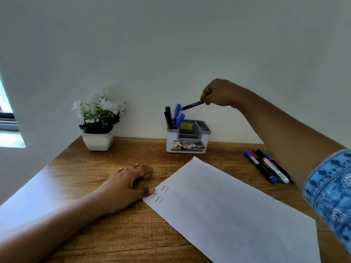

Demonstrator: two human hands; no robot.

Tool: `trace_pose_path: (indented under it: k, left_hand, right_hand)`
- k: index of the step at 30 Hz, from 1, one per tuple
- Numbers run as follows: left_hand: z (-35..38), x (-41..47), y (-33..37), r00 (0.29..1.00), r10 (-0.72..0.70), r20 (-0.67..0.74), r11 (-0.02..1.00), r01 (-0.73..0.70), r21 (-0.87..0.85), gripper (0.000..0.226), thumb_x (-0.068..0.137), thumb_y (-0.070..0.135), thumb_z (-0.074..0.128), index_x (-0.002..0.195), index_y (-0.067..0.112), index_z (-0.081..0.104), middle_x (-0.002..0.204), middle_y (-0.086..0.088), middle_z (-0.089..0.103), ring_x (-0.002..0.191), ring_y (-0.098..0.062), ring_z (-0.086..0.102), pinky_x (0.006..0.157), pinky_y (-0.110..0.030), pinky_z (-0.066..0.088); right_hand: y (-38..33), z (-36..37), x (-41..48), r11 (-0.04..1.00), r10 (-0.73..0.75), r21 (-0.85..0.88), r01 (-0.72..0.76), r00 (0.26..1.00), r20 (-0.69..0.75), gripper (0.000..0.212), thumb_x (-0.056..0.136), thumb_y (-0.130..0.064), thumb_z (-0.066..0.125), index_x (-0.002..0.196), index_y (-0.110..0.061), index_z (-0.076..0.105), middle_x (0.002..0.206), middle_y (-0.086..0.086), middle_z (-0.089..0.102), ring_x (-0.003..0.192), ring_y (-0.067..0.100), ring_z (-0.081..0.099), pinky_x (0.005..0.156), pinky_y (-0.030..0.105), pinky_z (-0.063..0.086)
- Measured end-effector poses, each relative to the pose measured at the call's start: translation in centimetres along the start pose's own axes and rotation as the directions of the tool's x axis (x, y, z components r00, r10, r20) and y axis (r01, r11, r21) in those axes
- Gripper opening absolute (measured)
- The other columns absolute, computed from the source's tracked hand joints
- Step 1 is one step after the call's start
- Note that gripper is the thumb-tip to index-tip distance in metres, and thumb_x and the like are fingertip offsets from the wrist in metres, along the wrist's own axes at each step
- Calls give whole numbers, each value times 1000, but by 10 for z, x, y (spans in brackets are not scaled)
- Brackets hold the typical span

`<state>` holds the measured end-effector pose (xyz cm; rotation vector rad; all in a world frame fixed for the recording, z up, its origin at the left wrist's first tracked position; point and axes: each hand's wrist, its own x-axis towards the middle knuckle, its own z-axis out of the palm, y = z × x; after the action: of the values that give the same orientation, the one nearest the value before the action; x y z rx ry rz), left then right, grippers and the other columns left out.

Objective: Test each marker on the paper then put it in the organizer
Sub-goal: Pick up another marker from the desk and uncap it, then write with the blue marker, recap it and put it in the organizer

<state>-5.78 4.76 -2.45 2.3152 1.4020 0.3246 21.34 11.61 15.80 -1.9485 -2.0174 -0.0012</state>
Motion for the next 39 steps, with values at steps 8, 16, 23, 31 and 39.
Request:
trace_pose_path:
  k: [8,16,23,31,39]
  left_hand:
    - [-2,-1,4,1000,6,7,1000,-6,20,67,85,59,49,143,45,20,156,16,16,144,-6,11,117,-32,8]
    - [-4,-3,7,1000,6,10,1000,-6,26,66,86,57,49,144,44,20,156,18,13,144,-4,7,117,-31,6]
    - [-5,-3,8,1000,11,14,999,-11,39,67,86,57,48,144,43,18,156,16,11,144,-4,5,117,-30,4]
    - [-3,-2,5,1000,11,3,1000,-11,18,67,85,58,50,144,43,21,156,16,15,144,-5,9,117,-31,7]
    - [-4,-2,6,1000,-7,7,1000,7,16,67,84,59,50,143,44,21,156,14,16,144,-9,13,118,-33,10]
  right_hand:
    - [10,3,34,979,119,-158,-130,990,-76,24,79,-2,60,100,3,70,82,14,64,63,21,54,53,26,41]
    - [-7,10,43,993,0,117,2,1000,-22,21,81,-7,64,100,-2,70,81,5,59,78,18,54,55,20,44]
    - [-29,27,50,996,-67,71,59,992,104,21,83,-1,64,104,-2,68,100,8,62,89,17,57,59,17,49]
    - [-54,56,61,989,-143,-7,146,977,159,29,80,-3,69,108,-8,64,108,9,61,84,18,59,66,25,53]
    - [-38,52,57,970,-107,235,65,979,174,42,81,11,58,119,-8,55,117,19,58,95,25,62,75,31,56]
